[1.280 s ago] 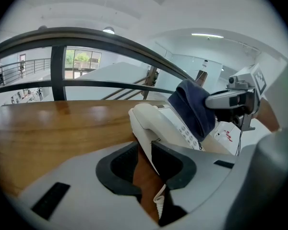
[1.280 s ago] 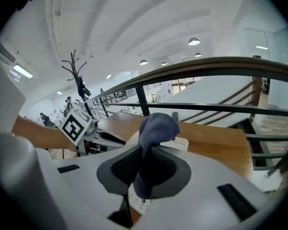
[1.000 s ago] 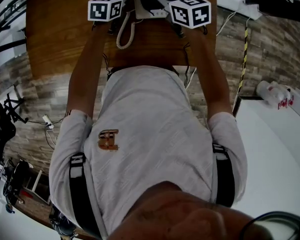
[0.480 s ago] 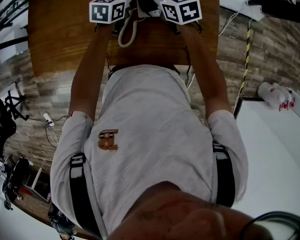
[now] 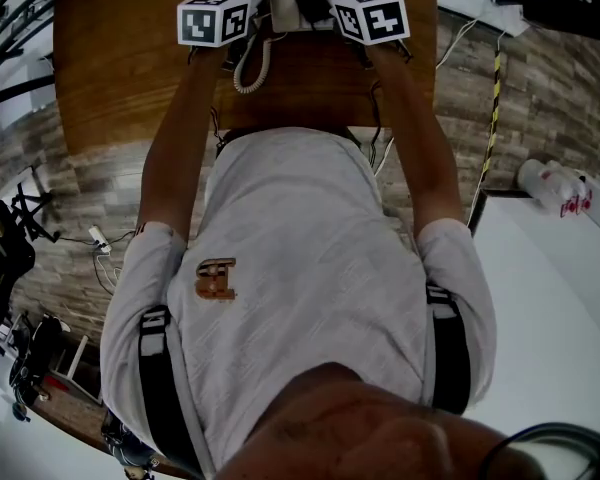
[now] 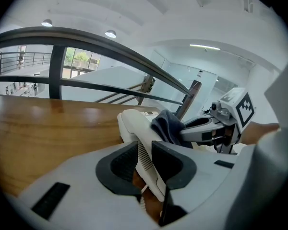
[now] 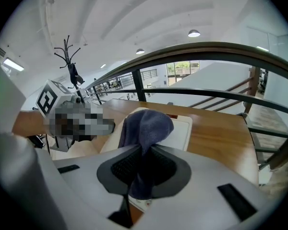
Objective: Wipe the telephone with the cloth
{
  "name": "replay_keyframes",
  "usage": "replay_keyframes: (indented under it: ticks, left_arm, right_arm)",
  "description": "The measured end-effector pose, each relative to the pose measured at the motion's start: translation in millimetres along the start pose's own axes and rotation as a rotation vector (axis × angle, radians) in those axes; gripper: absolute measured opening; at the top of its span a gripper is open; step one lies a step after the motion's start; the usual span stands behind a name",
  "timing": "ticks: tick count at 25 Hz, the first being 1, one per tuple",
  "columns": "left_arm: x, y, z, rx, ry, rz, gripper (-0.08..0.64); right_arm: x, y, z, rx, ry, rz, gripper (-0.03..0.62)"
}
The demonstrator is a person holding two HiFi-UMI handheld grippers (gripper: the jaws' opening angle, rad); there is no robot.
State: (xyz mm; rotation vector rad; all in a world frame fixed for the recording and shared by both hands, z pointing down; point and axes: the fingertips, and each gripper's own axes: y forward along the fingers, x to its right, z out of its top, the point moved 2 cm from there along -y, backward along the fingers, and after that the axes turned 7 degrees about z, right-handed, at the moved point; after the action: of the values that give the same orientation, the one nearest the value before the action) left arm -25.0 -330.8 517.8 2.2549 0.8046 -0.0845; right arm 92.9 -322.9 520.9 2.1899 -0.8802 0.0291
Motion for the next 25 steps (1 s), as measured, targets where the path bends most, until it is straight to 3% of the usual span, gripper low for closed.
replay_keyframes:
  ticks: [9,15,19,25]
  left_arm:
    - [2.8,1.3,-3.1,-0.001,-0.003,0.001,0.103]
    - [3.8,1.4,-5.1,-0.003,0.006,0.0,0.104]
    - [2.6,-0.7,-3.4,0.003,0.01,0.011,0.104]
    - [1.5,-1.9,-4.7,0.003,0.012,0.008,0.103]
  right_arm:
    - [46.7,-38.0,-30.4,0.01,0.073,-0.122,0.06]
    - [34.2,-57.3,-32.6,0.061,0.069,-0.136,0.06]
    - [3.5,-65.3,-21.6,0.113,0.047,-0.101,0.06]
    - [-49.4,-55.7,-14.4,0.149,0.052,0.02,0.06]
